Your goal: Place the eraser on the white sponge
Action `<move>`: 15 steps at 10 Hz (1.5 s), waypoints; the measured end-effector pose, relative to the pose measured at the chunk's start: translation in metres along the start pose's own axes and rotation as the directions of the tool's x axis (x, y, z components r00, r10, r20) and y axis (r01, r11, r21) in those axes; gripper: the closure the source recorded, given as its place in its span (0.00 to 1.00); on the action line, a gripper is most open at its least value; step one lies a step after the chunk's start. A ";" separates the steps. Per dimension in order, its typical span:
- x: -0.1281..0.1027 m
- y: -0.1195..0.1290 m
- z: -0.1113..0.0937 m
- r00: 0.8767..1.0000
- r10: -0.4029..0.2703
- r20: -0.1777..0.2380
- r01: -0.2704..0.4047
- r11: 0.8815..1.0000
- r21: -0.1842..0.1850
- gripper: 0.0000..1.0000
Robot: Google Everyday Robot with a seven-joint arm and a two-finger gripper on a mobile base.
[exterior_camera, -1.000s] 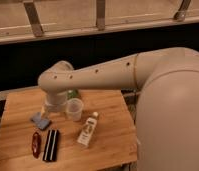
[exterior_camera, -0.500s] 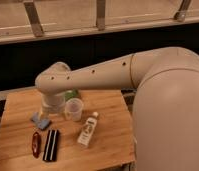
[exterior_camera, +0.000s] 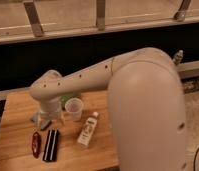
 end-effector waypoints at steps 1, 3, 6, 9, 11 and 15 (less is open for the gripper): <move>0.001 0.003 0.010 1.000 -0.004 -0.016 0.004 1.000 0.004 0.35; 0.003 0.003 0.029 0.999 -0.001 -0.043 0.002 1.000 0.008 0.35; 0.000 -0.002 0.056 0.996 0.016 -0.086 -0.016 1.000 0.000 0.35; -0.005 -0.005 0.076 0.991 0.020 -0.129 -0.024 0.999 -0.031 0.35; -0.007 -0.007 0.079 0.990 0.023 -0.138 -0.030 0.999 -0.043 0.35; -0.006 -0.006 0.079 0.990 0.020 -0.142 -0.025 0.999 -0.037 0.35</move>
